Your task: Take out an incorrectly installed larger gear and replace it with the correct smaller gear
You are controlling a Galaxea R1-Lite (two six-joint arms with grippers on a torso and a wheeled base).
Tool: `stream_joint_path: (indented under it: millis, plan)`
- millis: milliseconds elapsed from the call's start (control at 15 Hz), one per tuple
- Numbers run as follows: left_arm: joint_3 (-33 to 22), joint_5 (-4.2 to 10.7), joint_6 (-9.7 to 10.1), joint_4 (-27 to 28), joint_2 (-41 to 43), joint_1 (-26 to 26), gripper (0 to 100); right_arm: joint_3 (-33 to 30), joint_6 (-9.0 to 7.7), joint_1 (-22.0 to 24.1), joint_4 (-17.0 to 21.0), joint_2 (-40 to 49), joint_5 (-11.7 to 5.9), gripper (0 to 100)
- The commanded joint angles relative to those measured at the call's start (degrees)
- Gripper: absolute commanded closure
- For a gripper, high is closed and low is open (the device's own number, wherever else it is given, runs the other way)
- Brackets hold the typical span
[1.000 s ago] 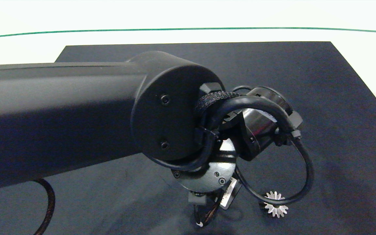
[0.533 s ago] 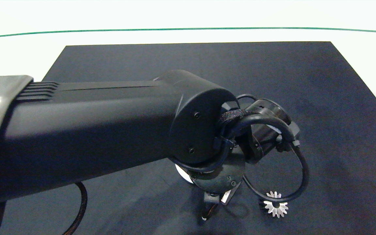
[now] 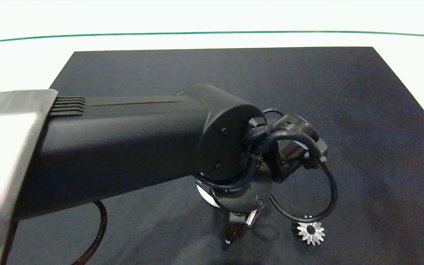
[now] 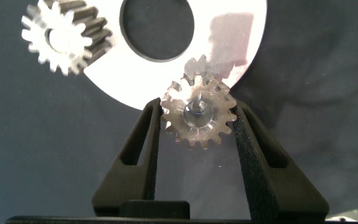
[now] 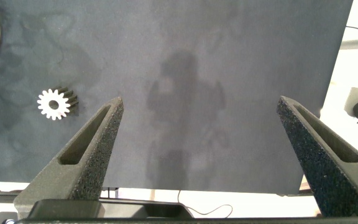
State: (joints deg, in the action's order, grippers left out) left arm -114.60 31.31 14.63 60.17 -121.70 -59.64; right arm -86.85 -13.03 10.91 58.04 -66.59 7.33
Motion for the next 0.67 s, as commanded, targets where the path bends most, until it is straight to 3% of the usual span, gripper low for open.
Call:
stream_joint_path:
  millis: [67,400,467,667]
  plan:
    - [0.5,0.86,0.66,0.3,0.2,-0.5,75,0.0,-0.06,0.0,0.3,-0.1,0.06,0]
    - [1.0,0.86,3.48,0.5,1.2,-1.4,75,0.0,-0.06,0.0,0.3,-0.2,0.06,0]
    - [1.6,0.86,5.15,0.2,1.1,-1.8,75,0.1,-0.24,0.0,0.3,-0.2,0.06,0]
    - [2.2,0.86,5.32,-0.2,0.8,-2.1,75,0.1,-0.24,0.0,0.3,-0.2,0.06,0]
